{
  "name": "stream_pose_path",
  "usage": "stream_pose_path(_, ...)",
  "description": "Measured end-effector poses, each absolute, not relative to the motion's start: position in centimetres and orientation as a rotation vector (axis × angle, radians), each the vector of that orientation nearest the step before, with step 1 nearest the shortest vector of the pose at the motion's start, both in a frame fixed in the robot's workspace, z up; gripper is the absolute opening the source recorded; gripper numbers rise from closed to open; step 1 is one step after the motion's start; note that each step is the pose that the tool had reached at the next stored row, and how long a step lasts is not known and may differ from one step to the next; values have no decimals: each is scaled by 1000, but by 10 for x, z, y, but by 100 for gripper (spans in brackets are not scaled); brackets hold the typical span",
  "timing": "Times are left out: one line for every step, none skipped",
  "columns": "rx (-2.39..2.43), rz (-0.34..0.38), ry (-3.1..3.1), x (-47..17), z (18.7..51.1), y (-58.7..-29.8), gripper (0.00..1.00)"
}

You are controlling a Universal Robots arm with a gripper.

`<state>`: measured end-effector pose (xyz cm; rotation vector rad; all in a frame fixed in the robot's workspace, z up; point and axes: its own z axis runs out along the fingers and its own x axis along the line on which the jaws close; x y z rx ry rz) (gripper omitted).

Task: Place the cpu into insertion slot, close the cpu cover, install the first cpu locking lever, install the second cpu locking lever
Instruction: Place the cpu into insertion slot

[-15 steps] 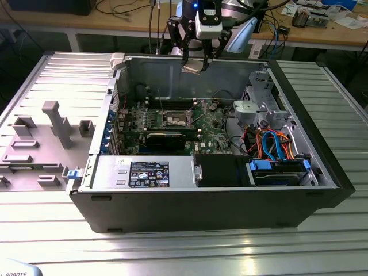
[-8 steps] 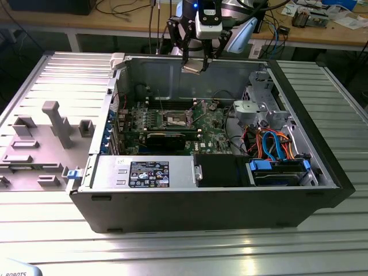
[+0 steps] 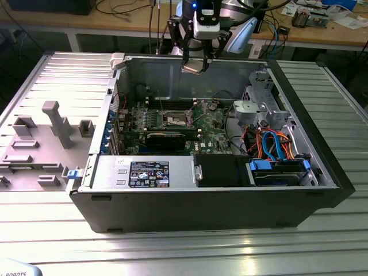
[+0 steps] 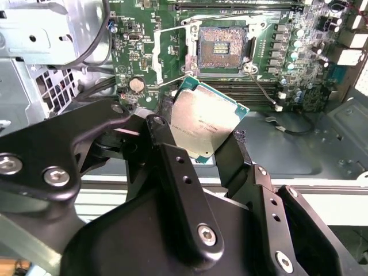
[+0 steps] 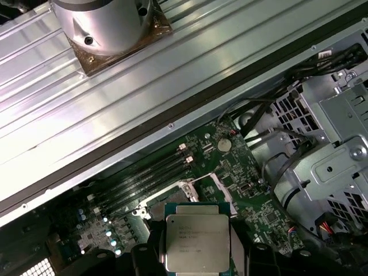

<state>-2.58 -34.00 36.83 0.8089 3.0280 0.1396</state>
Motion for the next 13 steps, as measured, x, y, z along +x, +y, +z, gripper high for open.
stream_pose_path(830,139,3022,-26,368,-340,54)
stream_pose_path(841,139,3018,-26,368,-340,54)
stream_pose_path(850,139,3015,-26,368,-340,54)
stream_pose_path(867,139,3010,-26,368,-340,54)
stream_pose_path(884,139,3005,-27,368,-340,54)
stream_pose_path(897,139,3000,-27,368,-340,54)
stream_pose_path(917,139,2994,-27,368,-340,54)
stream_pose_path(935,139,2988,-27,368,-340,54)
stream_pose_path(939,139,2986,-27,368,-340,54)
stream_pose_path(939,139,2986,-27,368,-340,54)
stream_pose_path(939,139,2986,-27,368,-340,54)
stream_pose_path(940,139,2986,-27,368,-340,54)
stream_pose_path(940,139,2986,-27,368,-340,54)
